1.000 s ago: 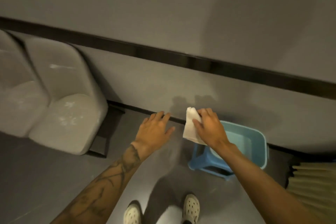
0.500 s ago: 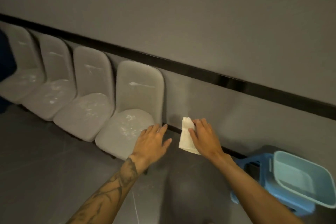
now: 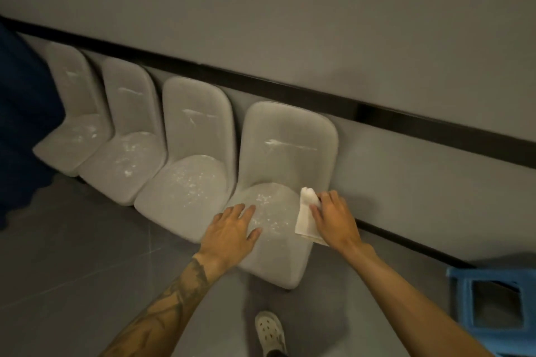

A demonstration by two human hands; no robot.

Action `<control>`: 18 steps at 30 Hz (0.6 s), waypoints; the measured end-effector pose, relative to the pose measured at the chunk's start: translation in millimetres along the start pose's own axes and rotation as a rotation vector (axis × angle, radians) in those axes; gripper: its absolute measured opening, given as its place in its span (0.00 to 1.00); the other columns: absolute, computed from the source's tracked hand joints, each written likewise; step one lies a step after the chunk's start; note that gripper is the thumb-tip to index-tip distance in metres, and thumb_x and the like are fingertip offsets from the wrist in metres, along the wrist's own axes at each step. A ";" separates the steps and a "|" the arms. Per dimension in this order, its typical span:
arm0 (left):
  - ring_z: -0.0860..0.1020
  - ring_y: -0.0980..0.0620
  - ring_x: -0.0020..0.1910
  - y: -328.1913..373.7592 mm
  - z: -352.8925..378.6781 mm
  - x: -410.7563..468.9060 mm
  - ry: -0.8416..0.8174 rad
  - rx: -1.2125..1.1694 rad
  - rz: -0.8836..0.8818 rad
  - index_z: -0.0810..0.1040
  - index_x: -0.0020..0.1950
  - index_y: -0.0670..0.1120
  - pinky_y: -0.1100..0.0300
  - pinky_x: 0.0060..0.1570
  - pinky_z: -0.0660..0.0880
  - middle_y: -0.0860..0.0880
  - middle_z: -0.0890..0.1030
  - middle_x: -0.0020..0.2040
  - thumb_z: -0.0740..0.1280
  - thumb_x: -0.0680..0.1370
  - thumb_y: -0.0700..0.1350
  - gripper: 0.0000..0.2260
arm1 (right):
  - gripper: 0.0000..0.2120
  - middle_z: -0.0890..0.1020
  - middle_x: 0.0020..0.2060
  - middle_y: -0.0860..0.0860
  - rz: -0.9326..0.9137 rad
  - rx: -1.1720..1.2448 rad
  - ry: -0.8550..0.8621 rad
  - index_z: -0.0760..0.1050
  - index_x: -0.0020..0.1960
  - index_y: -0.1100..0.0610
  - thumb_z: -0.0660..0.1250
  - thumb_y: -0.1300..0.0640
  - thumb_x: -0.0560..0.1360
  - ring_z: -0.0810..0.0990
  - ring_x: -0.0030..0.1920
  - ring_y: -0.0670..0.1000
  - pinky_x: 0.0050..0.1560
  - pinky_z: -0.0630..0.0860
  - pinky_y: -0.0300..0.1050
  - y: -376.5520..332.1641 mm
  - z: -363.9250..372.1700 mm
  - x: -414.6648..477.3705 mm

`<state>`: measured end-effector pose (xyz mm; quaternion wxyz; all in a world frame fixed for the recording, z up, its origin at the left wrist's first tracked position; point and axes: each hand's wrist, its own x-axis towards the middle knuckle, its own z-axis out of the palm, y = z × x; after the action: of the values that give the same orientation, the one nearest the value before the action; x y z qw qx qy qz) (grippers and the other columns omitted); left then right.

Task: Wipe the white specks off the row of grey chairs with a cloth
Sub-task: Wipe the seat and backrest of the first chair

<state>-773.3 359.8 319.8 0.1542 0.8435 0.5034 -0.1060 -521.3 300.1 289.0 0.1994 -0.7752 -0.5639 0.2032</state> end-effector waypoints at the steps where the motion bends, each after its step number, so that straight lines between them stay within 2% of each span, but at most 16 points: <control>1: 0.61 0.47 0.82 -15.3 0.7 8.8 -0.016 0.003 0.001 0.56 0.86 0.52 0.51 0.79 0.58 0.48 0.60 0.84 0.55 0.86 0.61 0.30 | 0.13 0.73 0.59 0.55 0.021 0.013 -0.007 0.71 0.63 0.57 0.59 0.52 0.83 0.72 0.59 0.59 0.54 0.73 0.53 -4.5 10.9 8.7; 8: 0.62 0.47 0.82 -97.5 28.4 79.7 -0.073 -0.006 0.057 0.57 0.86 0.51 0.51 0.79 0.59 0.47 0.62 0.84 0.55 0.86 0.60 0.29 | 0.12 0.73 0.57 0.52 0.181 0.015 0.018 0.71 0.61 0.56 0.58 0.50 0.83 0.72 0.57 0.55 0.50 0.71 0.47 -9.7 83.5 53.6; 14: 0.63 0.45 0.81 -164.6 94.0 152.4 -0.097 -0.050 0.135 0.58 0.85 0.51 0.50 0.80 0.60 0.47 0.63 0.84 0.56 0.86 0.60 0.29 | 0.12 0.74 0.59 0.54 0.341 -0.011 0.045 0.71 0.62 0.56 0.59 0.51 0.83 0.71 0.56 0.56 0.51 0.70 0.46 3.1 173.0 72.6; 18: 0.65 0.46 0.80 -202.7 158.5 201.3 -0.120 0.018 0.229 0.58 0.85 0.51 0.51 0.78 0.62 0.46 0.64 0.83 0.56 0.86 0.60 0.29 | 0.13 0.73 0.60 0.54 0.416 -0.032 0.084 0.71 0.64 0.57 0.59 0.52 0.83 0.71 0.57 0.55 0.56 0.73 0.48 23.7 236.6 82.6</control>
<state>-861.1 556.4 74.0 0.1877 0.8890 0.3927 -0.1424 -607.0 391.2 70.6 0.1644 -0.8857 -0.3862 0.1984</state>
